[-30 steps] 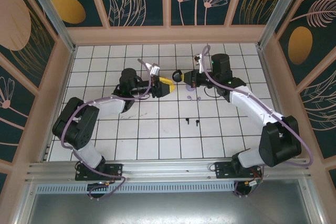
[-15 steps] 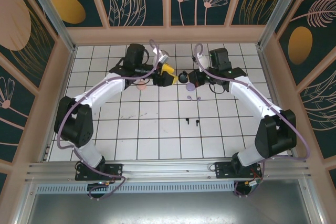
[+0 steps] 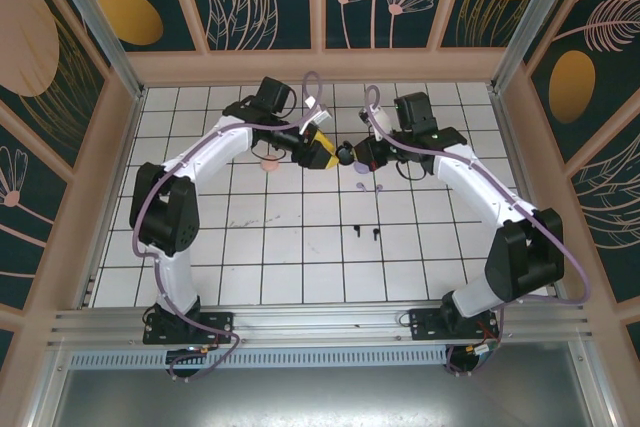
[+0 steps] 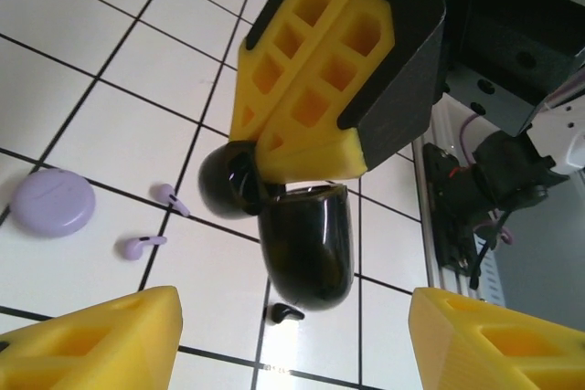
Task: Insert the wireless bluetooth earbuds into the charging case
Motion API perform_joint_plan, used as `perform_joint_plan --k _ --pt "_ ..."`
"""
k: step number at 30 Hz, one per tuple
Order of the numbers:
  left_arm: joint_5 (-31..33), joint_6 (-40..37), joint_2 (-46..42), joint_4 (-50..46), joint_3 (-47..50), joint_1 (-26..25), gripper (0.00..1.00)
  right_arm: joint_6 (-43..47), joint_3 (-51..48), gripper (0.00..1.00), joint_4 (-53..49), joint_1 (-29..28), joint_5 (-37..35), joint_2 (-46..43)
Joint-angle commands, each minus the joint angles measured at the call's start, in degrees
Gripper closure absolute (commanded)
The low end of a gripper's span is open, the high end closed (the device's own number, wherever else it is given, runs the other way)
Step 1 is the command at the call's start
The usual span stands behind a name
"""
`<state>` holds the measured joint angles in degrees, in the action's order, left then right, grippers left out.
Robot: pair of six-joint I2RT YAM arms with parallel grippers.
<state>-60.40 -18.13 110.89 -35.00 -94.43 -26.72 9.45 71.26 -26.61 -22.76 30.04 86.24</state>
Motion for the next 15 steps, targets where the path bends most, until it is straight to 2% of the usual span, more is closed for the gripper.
perform_joint_plan --k 1,15 --pt "-3.84 -4.84 1.84 -6.70 -3.08 0.27 0.34 1.75 2.50 1.00 -1.30 -1.34 1.29 1.21" --pt "-5.25 -7.66 4.93 -10.70 -6.30 0.26 0.41 2.13 5.43 1.00 -2.31 -4.12 -0.91 4.23"
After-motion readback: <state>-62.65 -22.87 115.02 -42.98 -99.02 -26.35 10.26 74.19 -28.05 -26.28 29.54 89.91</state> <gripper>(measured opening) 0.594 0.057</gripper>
